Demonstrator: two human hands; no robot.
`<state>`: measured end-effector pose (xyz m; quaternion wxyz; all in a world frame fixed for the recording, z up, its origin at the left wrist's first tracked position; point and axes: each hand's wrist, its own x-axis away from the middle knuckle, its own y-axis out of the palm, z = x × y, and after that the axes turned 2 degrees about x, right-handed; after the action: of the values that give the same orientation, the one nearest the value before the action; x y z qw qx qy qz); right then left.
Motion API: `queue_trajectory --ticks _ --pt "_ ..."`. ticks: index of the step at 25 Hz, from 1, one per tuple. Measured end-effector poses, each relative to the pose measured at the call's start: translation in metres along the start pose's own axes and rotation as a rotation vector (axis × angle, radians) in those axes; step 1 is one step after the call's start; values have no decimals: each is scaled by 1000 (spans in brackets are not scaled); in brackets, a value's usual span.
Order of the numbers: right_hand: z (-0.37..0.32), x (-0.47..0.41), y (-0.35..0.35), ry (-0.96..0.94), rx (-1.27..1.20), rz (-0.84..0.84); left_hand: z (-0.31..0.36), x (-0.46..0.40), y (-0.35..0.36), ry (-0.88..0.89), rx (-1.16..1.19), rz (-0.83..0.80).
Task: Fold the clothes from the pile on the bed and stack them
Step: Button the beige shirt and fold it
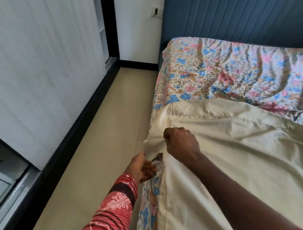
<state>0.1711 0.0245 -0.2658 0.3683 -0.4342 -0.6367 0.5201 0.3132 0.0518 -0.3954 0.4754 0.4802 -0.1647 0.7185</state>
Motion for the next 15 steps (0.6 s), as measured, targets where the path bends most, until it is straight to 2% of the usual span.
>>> queue_trajectory --ticks 4,5,8,10,11,13,15 --pt "18 -87 -4 -128 105 155 -6 -7 9 -32 318 -186" --pt "20 -109 -8 -157 139 125 -4 -10 11 -31 378 -205" --pt "14 -168 -17 -147 383 -210 11 -22 11 60 538 -172" --pt "10 -190 -19 -136 521 -365 20 -28 8 192 761 -169" --pt "8 -198 -20 -117 468 -374 23 -31 6 251 901 -184" --pt "10 -205 -25 -29 224 -257 27 -31 2 327 1086 -215" --pt "14 -200 -27 -8 221 -217 27 -27 -4 363 1125 -225"
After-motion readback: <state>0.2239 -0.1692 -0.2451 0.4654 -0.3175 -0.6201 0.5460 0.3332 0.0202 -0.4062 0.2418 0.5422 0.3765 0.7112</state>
